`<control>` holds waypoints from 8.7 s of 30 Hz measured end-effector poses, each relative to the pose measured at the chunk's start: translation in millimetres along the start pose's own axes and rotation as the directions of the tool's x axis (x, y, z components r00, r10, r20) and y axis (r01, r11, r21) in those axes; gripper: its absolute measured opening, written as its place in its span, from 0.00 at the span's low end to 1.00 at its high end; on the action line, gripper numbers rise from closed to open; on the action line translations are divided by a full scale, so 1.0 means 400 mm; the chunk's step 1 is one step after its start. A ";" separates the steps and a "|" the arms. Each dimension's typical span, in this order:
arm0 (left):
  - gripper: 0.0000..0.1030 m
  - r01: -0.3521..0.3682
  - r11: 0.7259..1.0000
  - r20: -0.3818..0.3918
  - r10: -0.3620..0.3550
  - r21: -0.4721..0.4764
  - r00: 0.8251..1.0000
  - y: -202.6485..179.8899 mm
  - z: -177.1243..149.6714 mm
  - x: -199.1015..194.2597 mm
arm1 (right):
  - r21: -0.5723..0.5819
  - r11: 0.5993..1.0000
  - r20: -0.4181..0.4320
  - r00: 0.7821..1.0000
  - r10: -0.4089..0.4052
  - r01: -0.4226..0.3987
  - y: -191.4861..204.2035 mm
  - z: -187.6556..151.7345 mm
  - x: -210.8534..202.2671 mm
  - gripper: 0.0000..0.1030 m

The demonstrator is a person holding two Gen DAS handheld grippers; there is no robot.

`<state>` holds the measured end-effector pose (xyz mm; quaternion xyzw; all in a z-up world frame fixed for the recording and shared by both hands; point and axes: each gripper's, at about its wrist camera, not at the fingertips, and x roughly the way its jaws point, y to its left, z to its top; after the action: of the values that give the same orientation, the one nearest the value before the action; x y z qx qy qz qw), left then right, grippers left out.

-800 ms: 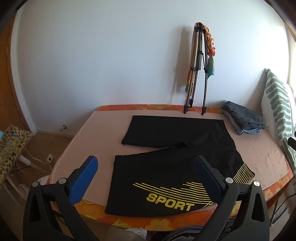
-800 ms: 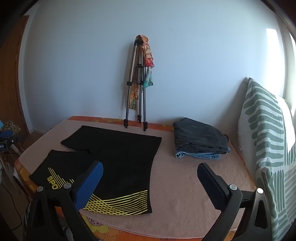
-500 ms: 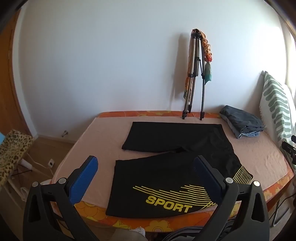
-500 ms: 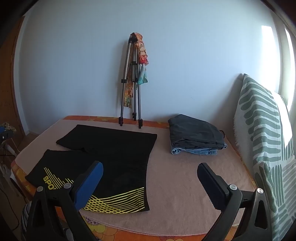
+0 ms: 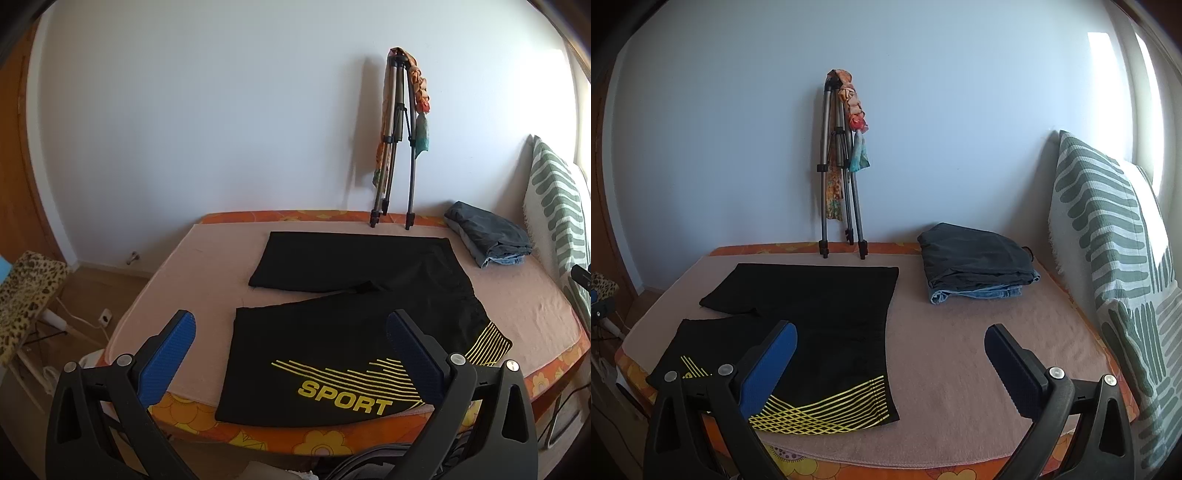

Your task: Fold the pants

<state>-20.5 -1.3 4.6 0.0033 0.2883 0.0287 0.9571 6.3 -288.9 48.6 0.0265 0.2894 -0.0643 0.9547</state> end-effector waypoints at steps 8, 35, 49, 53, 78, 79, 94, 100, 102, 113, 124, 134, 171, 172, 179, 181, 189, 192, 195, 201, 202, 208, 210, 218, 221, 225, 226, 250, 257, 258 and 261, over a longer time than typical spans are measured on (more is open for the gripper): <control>1.00 0.006 1.000 -0.015 -0.006 -0.004 1.000 0.017 -0.002 -0.002 | 0.021 1.000 0.004 1.000 -0.001 0.001 -0.007 -0.004 0.003 1.00; 1.00 0.065 0.997 -0.026 -0.066 -0.033 0.997 0.029 -0.022 0.030 | -0.003 1.000 0.002 1.000 -0.008 0.008 0.010 -0.001 0.033 0.97; 1.00 0.087 0.996 -0.021 -0.088 -0.037 0.996 0.032 -0.023 0.023 | -0.016 1.000 0.012 1.000 -0.002 0.002 0.019 0.001 0.026 0.95; 1.00 0.089 0.995 -0.022 -0.089 -0.035 0.996 0.031 -0.023 0.024 | -0.018 1.000 0.015 1.000 0.001 -0.001 0.022 0.002 0.024 0.95; 0.83 0.092 0.995 -0.101 -0.089 0.027 0.991 0.093 -0.068 0.077 | -0.205 0.976 -0.006 0.997 0.072 -0.072 0.023 -0.033 0.058 0.88; 0.82 0.088 0.995 -0.109 -0.084 0.037 0.990 0.100 -0.074 0.084 | -0.226 0.971 -0.019 0.997 0.079 -0.081 0.021 -0.039 0.067 0.88; 0.43 0.202 0.961 -0.351 -0.126 0.190 0.928 0.137 -0.213 0.184 | -0.517 0.729 -0.435 0.871 0.227 -0.448 0.103 -0.214 0.206 0.44; 0.26 0.254 0.947 -0.445 -0.145 0.197 0.884 0.131 -0.259 0.231 | -0.551 0.644 -0.532 0.818 0.218 -0.530 0.146 -0.274 0.257 0.44; 0.26 0.267 0.936 -0.462 -0.138 0.228 0.876 0.122 -0.272 0.238 | -0.533 0.640 -0.556 0.799 0.229 -0.554 0.153 -0.285 0.270 0.43; 0.26 0.281 0.896 -0.472 -0.094 0.344 0.876 0.098 -0.288 0.262 | -0.566 0.580 -0.597 0.777 0.202 -0.586 0.195 -0.315 0.315 0.36; 0.26 0.336 0.887 -0.497 -0.147 0.317 0.855 0.111 -0.284 0.270 | -0.618 0.543 -0.588 0.793 0.160 -0.568 0.218 -0.320 0.342 0.18; 0.38 0.366 0.841 -0.501 -0.134 0.399 0.855 0.074 -0.302 0.275 | -0.625 0.567 -0.546 0.820 0.173 -0.536 0.226 -0.272 0.341 0.01; 0.01 0.351 0.887 -0.370 -0.231 0.301 0.900 0.150 -0.244 0.285 | -0.631 0.615 -0.478 0.861 0.174 -0.474 0.230 -0.198 0.322 0.00; 0.01 0.351 0.885 -0.374 -0.227 0.307 0.899 0.149 -0.249 0.285 | -0.633 0.614 -0.476 0.862 0.172 -0.472 0.232 -0.198 0.321 0.00; 0.01 0.326 0.885 -0.347 -0.207 0.333 0.915 0.146 -0.266 0.279 | -0.637 0.617 -0.467 0.868 0.170 -0.463 0.235 -0.192 0.318 0.00; 0.01 0.312 0.898 -0.316 -0.212 0.310 0.925 0.154 -0.248 0.276 | -0.643 0.616 -0.461 0.872 0.164 -0.456 0.235 -0.191 0.316 0.00; 0.01 0.281 0.918 -0.186 -0.235 0.279 0.954 0.169 -0.125 0.268 | -0.656 0.641 -0.394 0.905 0.161 -0.399 0.233 -0.131 0.301 0.00; 0.01 0.272 0.920 -0.148 -0.238 0.284 0.960 0.170 -0.076 0.278 | -0.663 0.646 -0.368 0.916 0.159 -0.378 0.233 -0.099 0.301 0.00; 0.01 0.266 0.918 -0.116 -0.242 0.295 0.963 0.166 -0.022 0.293 | -0.671 0.653 -0.341 0.928 0.150 -0.352 0.237 -0.062 0.306 0.00; 0.01 0.258 0.917 -0.065 -0.250 0.305 0.966 0.167 0.085 0.343 | -0.684 0.660 -0.302 0.944 0.131 -0.311 0.244 0.019 0.340 0.00; 0.01 0.254 0.917 -0.057 -0.249 0.307 0.967 0.166 0.101 0.355 | -0.688 0.659 -0.297 0.947 0.127 -0.304 0.245 0.032 0.348 0.00; 0.01 0.251 0.924 -0.040 -0.251 0.287 0.967 0.171 0.176 0.439 | -0.698 0.660 -0.277 0.955 0.109 -0.278 0.253 0.108 0.420 0.00; 0.01 0.254 0.925 -0.044 -0.252 0.281 0.967 0.171 0.199 0.472 | -0.702 0.658 -0.275 0.956 0.102 -0.272 0.251 0.133 0.455 0.00; 0.01 0.239 0.927 -0.075 -0.227 0.290 0.971 0.148 0.271 0.628 | -0.724 0.646 -0.266 0.962 0.064 -0.243 0.243 0.229 0.620 0.00; 0.01 0.248 0.927 -0.106 -0.227 0.281 0.968 0.133 0.287 0.702 | -0.719 0.651 -0.280 0.959 0.048 -0.242 0.240 0.249 0.700 0.00; 0.01 0.242 0.918 -0.155 -0.202 0.315 0.967 0.100 0.283 0.800 | -0.738 0.630 -0.301 0.953 0.011 -0.241 0.237 0.244 0.805 0.00; 0.01 0.240 0.916 -0.164 -0.196 0.321 0.967 0.093 0.281 0.823 | -0.739 0.630 -0.305 0.952 0.004 -0.240 0.235 0.242 0.830 0.00; 0.01 0.236 0.920 -0.333 -0.127 0.312 0.934 0.073 0.208 1.052 | -0.129 0.936 -0.428 0.870 0.246 -0.328 -0.079 0.250 1.038 0.51; 0.01 0.228 0.923 -0.324 -0.123 0.310 0.938 0.076 0.212 1.050 | -0.095 0.949 -0.521 0.828 0.209 -0.299 -0.092 0.179 1.054 0.50; 0.01 0.228 0.922 -0.324 -0.122 0.312 0.938 0.075 0.213 1.050 | -0.080 0.949 -0.528 0.821 0.218 -0.304 -0.092 0.173 1.066 0.50; 0.01 0.223 0.921 -0.323 -0.116 0.320 0.939 0.078 0.214 1.053 | -0.010 0.951 -0.536 0.804 0.256 -0.309 -0.101 0.168 1.087 0.39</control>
<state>375.4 54.7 -155.7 0.1447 0.4286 -0.1071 0.8854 396.0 -381.4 -137.8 0.0397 0.5364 0.1023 0.8368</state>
